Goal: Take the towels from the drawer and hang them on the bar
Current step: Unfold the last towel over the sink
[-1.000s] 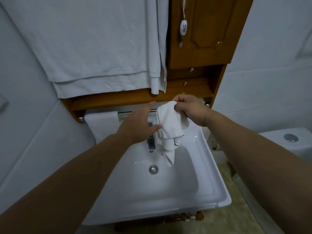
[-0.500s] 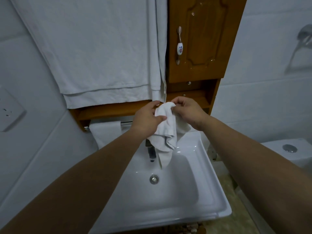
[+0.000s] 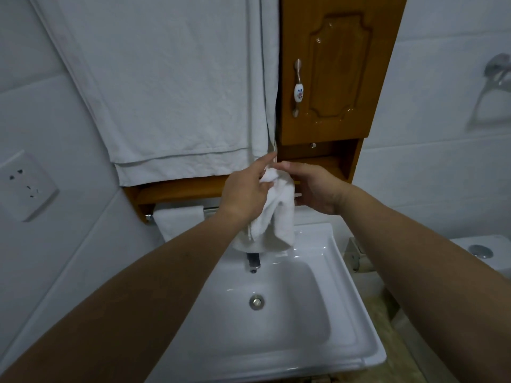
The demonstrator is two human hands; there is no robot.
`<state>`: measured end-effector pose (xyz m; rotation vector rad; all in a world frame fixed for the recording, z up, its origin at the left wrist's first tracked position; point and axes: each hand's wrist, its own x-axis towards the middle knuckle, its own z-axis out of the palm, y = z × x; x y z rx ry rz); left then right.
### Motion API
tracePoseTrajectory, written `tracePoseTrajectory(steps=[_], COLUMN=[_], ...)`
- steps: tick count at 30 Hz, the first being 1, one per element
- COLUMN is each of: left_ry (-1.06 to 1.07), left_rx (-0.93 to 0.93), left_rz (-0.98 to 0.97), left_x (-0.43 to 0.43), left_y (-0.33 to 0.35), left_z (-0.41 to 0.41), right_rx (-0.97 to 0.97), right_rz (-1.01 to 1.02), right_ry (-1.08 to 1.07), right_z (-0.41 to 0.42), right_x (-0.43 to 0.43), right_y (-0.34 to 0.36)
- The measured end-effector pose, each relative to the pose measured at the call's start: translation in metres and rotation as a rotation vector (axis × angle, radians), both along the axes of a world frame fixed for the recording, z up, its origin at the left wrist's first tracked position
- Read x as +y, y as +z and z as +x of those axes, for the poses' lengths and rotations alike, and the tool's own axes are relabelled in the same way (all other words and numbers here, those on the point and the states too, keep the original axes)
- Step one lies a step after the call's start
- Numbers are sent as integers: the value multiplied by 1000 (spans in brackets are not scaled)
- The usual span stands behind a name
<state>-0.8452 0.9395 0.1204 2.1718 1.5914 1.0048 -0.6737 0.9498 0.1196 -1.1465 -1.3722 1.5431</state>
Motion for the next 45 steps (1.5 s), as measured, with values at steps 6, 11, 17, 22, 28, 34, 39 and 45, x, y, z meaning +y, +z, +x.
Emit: tracePoseTrajectory(steps=[6,11,17,22,28,34,39,45], left_ry=[-55,-103,-133,-74,-34,0,2,-44], left_rx=[35,56,82,208,318,233,57,32], left_rz=[9,3,15,88,37,-67,-94,-70], left_x=[2,7,19,26,33,40,40,36], left_y=[2,7,21,29,34,42,39,51], left_z=[-3,-5,-12,-17,-22,-34,-31,-22], right_rx=[-109,-180,-459,-465,-542,-559,-628,-591], right_rz=[45,61,206,264,345,453,459,456], right_ry=[33,75,8,-63,-121,-174,-73,15], right_z=[0,3,-2,-1,4,10,4,-7], right_x=[5,5,4,11,19,24,25,23], right_y=[9,13,30,36,38,46,49,56])
